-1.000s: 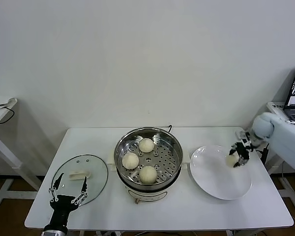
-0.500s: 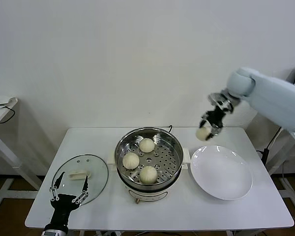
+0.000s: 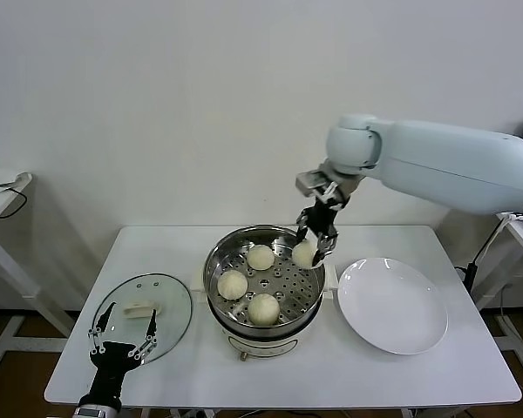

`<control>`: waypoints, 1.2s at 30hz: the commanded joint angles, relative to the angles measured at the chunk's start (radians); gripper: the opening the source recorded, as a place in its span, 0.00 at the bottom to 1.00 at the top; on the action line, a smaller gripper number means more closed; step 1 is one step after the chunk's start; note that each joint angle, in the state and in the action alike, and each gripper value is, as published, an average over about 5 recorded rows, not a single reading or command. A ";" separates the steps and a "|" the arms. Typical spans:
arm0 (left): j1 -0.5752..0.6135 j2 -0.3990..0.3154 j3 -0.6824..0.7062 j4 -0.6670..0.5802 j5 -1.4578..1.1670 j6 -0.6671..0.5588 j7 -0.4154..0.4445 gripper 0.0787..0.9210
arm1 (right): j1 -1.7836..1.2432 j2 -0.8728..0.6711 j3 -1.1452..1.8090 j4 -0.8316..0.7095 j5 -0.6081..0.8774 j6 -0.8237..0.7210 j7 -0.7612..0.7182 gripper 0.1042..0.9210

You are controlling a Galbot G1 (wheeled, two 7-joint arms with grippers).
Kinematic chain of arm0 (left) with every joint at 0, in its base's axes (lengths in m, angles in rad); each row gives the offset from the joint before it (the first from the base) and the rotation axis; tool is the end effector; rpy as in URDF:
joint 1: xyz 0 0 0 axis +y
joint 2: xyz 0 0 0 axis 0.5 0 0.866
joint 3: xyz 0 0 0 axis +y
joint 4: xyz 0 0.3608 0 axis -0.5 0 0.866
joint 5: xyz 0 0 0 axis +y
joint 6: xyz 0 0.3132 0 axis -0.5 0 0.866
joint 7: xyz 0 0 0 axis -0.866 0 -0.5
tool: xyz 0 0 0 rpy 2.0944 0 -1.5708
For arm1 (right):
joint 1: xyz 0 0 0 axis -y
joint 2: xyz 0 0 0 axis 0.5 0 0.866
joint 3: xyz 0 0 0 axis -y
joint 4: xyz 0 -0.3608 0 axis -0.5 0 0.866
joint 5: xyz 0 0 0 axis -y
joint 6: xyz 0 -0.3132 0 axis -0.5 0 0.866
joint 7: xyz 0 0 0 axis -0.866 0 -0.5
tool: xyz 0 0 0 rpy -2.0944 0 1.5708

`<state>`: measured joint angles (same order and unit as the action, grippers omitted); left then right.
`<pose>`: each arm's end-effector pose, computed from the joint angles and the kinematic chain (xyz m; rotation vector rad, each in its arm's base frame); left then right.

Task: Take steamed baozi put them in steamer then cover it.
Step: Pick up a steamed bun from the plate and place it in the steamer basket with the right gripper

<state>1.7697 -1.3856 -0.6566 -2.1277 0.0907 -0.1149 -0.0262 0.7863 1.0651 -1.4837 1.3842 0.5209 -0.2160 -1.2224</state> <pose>0.0751 0.0706 -0.3134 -0.0049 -3.0682 -0.4910 0.5182 0.0411 0.0046 1.7172 -1.0535 1.5010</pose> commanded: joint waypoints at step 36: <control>-0.004 -0.002 -0.020 0.007 -0.006 -0.009 -0.003 0.88 | -0.118 0.089 -0.031 -0.024 -0.091 -0.057 0.124 0.84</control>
<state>1.7654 -1.3872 -0.6755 -2.1195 0.0839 -0.1253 -0.0290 0.6734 1.1599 -1.5242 1.3509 0.4324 -0.2713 -1.1053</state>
